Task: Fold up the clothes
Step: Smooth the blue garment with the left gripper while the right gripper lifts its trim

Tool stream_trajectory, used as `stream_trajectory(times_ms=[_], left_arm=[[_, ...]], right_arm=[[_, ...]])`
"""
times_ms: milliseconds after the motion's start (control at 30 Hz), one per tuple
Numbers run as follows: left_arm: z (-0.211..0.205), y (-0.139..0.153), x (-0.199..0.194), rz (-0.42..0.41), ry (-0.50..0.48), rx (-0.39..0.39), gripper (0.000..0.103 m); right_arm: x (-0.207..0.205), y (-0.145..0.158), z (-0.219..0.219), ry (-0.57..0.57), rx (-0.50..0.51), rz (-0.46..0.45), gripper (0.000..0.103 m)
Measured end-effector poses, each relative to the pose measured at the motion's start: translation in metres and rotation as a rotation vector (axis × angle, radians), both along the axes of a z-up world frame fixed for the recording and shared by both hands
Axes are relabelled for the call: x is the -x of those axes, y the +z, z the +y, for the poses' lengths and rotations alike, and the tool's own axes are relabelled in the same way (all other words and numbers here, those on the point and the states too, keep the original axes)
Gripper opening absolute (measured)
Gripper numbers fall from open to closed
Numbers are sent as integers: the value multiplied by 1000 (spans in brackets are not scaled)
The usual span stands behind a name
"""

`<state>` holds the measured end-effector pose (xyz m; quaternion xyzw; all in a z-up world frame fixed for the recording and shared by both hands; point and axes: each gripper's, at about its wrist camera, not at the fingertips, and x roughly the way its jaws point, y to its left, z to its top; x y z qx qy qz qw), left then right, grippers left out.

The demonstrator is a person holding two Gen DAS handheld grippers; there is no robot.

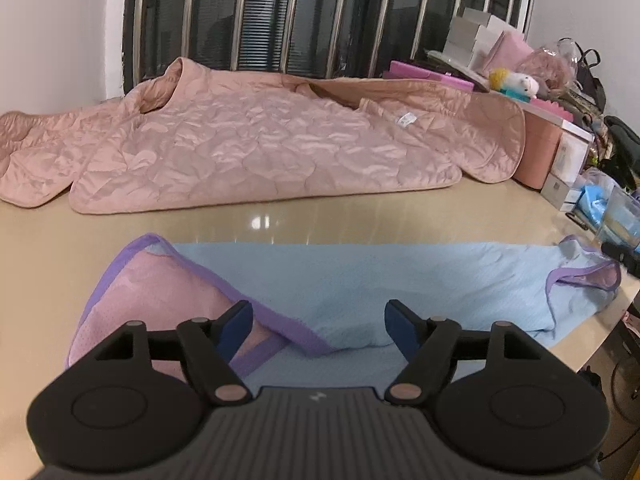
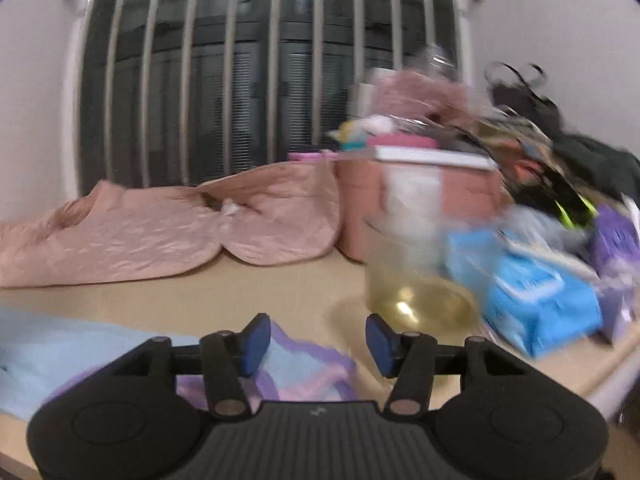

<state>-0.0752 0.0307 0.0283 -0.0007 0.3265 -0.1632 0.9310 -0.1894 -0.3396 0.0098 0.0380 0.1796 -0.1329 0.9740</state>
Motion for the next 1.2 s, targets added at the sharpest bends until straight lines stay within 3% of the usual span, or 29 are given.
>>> stream_trajectory(times_ms=[167, 233, 367, 467, 533, 633, 700, 800, 1033, 1100, 1133, 1200], left_arm=[[-7, 0, 0, 3, -10, -5, 74], [-8, -1, 2, 2, -10, -11, 74], [-6, -3, 4, 11, 3, -9, 74], [-4, -2, 6, 6, 16, -6, 74], [-1, 1, 9, -3, 21, 6, 74], [6, 6, 15, -16, 31, 29, 74], [11, 9, 19, -25, 37, 45, 74], [20, 13, 24, -33, 47, 55, 74], [42, 15, 30, -42, 101, 88, 74], [47, 13, 31, -31, 115, 90, 74], [49, 12, 31, -27, 122, 88, 74], [53, 10, 32, -20, 132, 88, 74]], right_arm=[[2, -21, -5, -30, -88, 1, 52], [-3, -28, -1, -30, -84, 22, 52], [4, -41, 12, -44, -4, -35, 50], [7, -43, 17, -4, 51, -47, 32], [4, -41, 26, 27, 130, -18, 9], [-4, -38, 49, 33, 311, 52, 7], [-6, -28, 60, 40, 353, 55, 7], [-3, 7, 93, 104, 401, -32, 6], [-17, 6, 191, 497, 301, -41, 8], [-23, -10, 213, 576, 311, 1, 13], [-26, -12, 217, 602, 298, 30, 25], [-23, -7, 218, 630, 278, 30, 38]])
